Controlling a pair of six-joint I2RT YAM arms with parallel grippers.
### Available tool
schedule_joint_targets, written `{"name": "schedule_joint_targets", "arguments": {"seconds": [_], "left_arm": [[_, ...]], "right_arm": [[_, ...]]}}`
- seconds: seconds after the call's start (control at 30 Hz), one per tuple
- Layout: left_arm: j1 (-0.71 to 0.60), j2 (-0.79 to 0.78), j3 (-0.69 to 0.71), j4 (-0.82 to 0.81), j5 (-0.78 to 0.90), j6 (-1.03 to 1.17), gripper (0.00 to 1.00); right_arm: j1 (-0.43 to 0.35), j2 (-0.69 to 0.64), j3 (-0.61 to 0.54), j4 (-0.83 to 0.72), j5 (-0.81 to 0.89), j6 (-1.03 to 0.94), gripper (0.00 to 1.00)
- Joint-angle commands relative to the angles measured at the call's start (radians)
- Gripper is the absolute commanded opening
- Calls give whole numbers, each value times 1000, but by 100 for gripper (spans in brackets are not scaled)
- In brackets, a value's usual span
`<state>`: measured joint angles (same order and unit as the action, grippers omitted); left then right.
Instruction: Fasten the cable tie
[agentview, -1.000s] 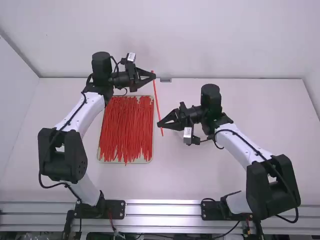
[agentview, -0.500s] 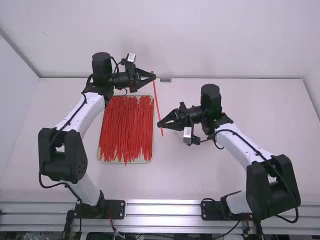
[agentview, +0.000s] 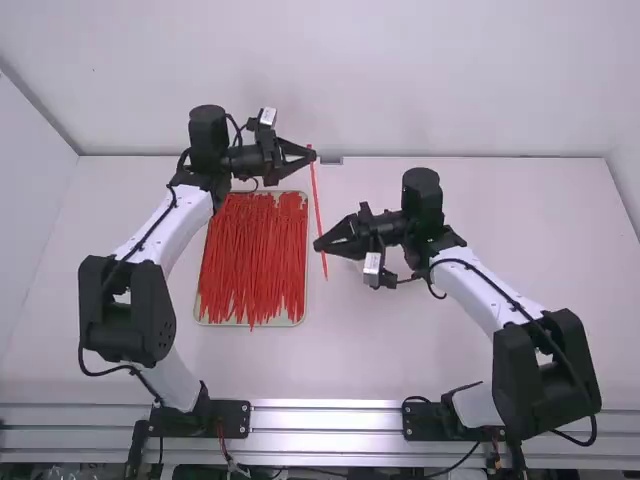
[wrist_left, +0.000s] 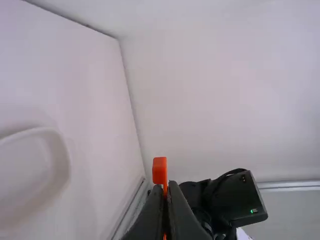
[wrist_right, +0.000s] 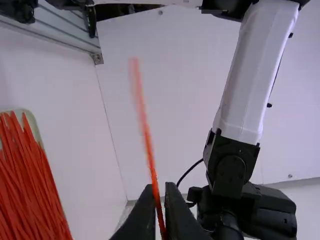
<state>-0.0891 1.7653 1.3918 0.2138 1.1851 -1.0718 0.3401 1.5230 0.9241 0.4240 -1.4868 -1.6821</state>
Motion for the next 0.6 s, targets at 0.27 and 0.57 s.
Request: {"name": "schedule_joint_targets", "arguments": {"seconds": [0.27,0.57], "left_arm": [[-2,-5,-6,3,37,75,2],[-3,-5,-19,9,37,131,2]], "right_arm": [[1,3,-9,68,-18,142,0],[1,3,-9,402,1,739,0]]}}
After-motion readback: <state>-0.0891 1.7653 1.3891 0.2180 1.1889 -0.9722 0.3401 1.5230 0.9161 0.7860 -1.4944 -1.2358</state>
